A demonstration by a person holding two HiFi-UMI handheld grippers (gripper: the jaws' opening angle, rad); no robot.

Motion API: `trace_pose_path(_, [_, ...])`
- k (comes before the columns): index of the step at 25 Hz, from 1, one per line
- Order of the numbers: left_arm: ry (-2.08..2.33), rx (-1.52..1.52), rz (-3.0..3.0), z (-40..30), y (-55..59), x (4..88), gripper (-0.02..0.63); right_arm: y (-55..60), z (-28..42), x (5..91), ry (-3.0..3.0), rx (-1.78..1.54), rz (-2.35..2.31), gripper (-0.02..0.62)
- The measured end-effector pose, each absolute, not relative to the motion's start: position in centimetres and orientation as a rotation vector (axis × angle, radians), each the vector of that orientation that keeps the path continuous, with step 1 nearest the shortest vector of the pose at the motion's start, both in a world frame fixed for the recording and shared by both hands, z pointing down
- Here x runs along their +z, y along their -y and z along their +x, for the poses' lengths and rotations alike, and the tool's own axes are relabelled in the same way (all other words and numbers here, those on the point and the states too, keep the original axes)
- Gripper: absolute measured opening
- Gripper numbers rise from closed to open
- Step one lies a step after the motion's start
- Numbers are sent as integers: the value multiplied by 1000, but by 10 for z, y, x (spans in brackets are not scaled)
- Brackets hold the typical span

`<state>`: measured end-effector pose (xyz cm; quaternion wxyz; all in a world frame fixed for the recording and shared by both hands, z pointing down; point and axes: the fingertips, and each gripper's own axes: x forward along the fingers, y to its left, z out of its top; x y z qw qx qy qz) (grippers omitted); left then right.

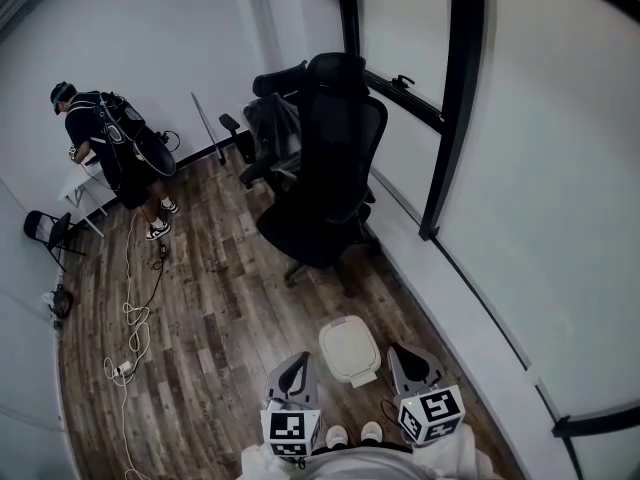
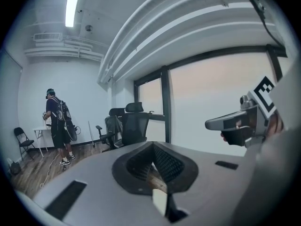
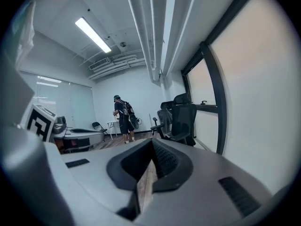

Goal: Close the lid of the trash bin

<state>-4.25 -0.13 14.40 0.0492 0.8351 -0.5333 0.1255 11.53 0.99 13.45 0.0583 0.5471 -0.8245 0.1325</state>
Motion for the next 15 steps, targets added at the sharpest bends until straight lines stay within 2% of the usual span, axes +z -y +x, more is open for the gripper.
trace_pose_path(15, [1621,413,2556,-35,11,145,8,-3,123,136,2503,416,1660,23])
